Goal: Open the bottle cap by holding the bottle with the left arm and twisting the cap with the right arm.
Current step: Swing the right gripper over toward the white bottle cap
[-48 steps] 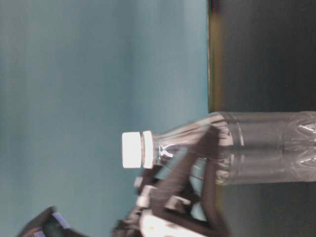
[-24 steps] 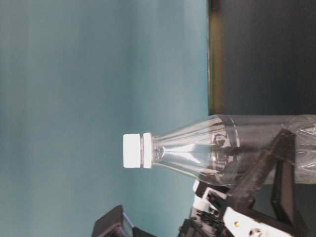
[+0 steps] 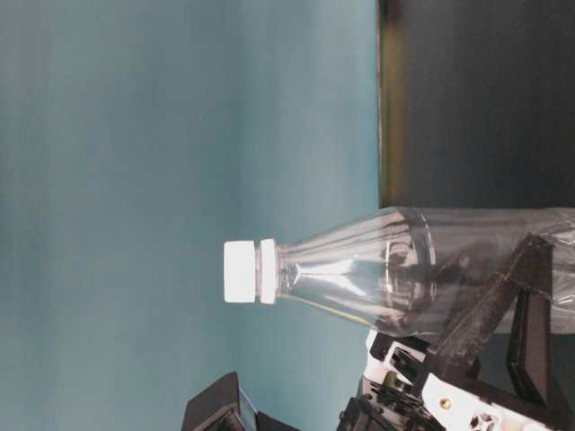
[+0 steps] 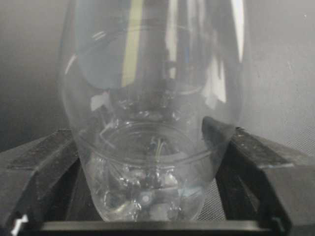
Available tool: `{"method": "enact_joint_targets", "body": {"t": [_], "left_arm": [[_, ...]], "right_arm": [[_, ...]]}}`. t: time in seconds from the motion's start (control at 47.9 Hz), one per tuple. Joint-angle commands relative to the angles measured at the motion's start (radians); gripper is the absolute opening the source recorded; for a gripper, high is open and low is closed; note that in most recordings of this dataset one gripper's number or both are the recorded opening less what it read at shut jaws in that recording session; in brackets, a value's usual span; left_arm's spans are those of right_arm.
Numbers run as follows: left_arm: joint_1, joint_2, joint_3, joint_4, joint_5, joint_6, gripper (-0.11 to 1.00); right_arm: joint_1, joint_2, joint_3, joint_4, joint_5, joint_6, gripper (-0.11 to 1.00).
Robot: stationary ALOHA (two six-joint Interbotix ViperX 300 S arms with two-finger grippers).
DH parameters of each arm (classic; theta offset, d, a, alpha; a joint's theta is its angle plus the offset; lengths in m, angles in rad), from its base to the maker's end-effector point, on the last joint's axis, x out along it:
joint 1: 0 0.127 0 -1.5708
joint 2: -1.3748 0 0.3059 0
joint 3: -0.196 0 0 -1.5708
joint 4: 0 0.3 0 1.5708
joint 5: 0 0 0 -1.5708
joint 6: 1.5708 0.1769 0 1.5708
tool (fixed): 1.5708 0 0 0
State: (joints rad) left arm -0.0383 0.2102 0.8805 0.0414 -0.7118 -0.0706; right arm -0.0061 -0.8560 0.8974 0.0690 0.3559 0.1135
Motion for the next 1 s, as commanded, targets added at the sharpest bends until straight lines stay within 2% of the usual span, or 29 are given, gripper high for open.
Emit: {"method": "enact_joint_targets", "body": {"t": [0.0, 0.125, 0.188, 0.313, 0.459, 0.521, 0.605, 0.688, 0.751, 0.814, 0.98], "left_arm": [[-0.006, 0.003, -0.008, 0.003, 0.002, 0.002, 0.82], [-0.006, 0.003, -0.011, 0.003, -0.006, -0.002, 0.81], [-0.011, 0.003, -0.011, 0.003, -0.011, -0.002, 0.81], [-0.012, 0.005, -0.012, 0.003, -0.02, 0.0, 0.81], [-0.012, 0.003, -0.012, 0.003, -0.02, -0.002, 0.81], [-0.014, 0.005, -0.015, 0.003, -0.021, -0.003, 0.81], [-0.015, 0.005, -0.015, 0.003, -0.021, -0.003, 0.81], [-0.015, 0.005, -0.012, 0.003, -0.021, -0.003, 0.81], [-0.015, 0.005, -0.012, 0.003, -0.021, -0.005, 0.81], [-0.015, 0.003, -0.015, 0.003, -0.021, -0.008, 0.81], [-0.02, 0.003, -0.015, 0.003, -0.021, -0.008, 0.81]], "right_arm": [[0.026, 0.052, -0.067, 0.009, 0.058, 0.011, 0.01], [0.032, 0.161, -0.164, 0.009, 0.232, 0.009, 0.01], [0.032, 0.233, -0.244, 0.009, 0.319, 0.008, 0.01], [0.029, 0.354, -0.385, 0.009, 0.419, 0.011, 0.05], [0.028, 0.482, -0.535, 0.012, 0.591, 0.014, 0.17], [0.028, 0.531, -0.589, 0.015, 0.658, 0.034, 0.29], [0.025, 0.595, -0.66, 0.034, 0.718, 0.107, 0.49], [0.021, 0.66, -0.739, 0.041, 0.762, 0.221, 0.68], [0.021, 0.712, -0.808, 0.043, 0.802, 0.319, 0.78], [0.023, 0.752, -0.871, 0.048, 0.836, 0.399, 0.81], [0.025, 0.859, -1.028, 0.084, 0.911, 0.626, 0.81]]}}
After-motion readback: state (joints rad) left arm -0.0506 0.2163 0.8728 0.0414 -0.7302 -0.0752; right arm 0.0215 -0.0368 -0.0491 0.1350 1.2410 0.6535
